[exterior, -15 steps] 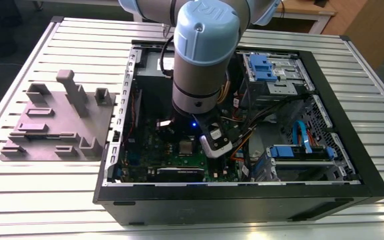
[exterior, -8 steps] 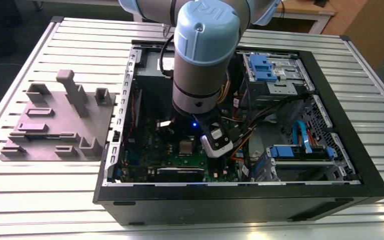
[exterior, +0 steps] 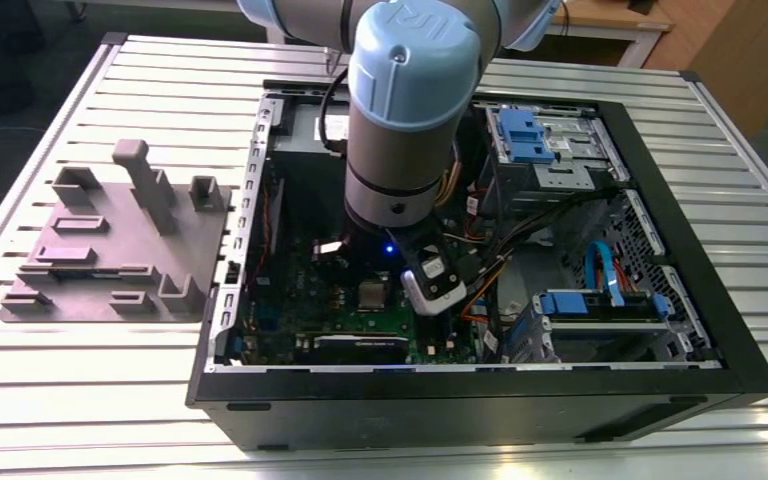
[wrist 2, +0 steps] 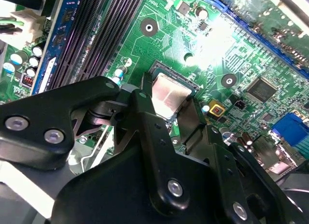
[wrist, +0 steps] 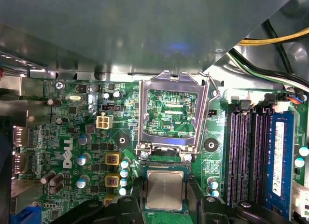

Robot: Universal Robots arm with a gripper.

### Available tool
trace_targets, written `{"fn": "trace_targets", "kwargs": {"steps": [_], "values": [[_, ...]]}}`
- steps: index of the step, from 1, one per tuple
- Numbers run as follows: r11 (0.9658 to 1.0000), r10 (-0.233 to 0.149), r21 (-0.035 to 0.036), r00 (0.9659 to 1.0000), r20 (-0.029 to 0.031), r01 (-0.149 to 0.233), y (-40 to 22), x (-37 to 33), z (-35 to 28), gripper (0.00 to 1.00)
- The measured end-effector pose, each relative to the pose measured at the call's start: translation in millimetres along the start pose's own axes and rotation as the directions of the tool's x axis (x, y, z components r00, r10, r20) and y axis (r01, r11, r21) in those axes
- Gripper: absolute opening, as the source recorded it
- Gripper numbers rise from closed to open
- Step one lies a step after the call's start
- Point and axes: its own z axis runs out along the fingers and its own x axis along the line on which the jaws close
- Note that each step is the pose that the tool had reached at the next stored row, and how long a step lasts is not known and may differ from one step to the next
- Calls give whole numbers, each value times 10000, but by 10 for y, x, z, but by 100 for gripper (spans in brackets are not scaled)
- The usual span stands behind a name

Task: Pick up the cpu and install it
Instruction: 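Place the cpu into insertion slot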

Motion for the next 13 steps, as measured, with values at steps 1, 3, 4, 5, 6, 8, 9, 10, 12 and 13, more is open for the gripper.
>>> {"fn": "trace_targets", "kwargs": {"steps": [1, 3, 4, 5, 6, 8, 9, 10, 12, 13], "values": [[10000, 0, 0, 10000, -6, 0, 0, 0, -4, 46], [10000, 1, -2, 10000, -10, -1, 0, 0, -5, 46], [10000, 1, -1, 10000, -11, -1, -1, 1, -6, 46], [10000, 1, -1, 10000, -11, -1, -1, 0, -6, 46], [10000, -5, 0, 10000, -11, 5, -1, 0, -6, 46], [10000, -42, 2, 10000, -13, 42, -1, 0, -6, 46], [10000, -58, 2, 10000, -13, 58, -1, -1, -4, 46], [10000, -67, 1, 10000, -13, 67, -1, -1, -1, 46], [10000, -69, 3, 10000, -14, 69, -2, -2, 7, 46], [10000, -69, 5, 10000, -16, 69, -2, -2, 9, 46]]}}
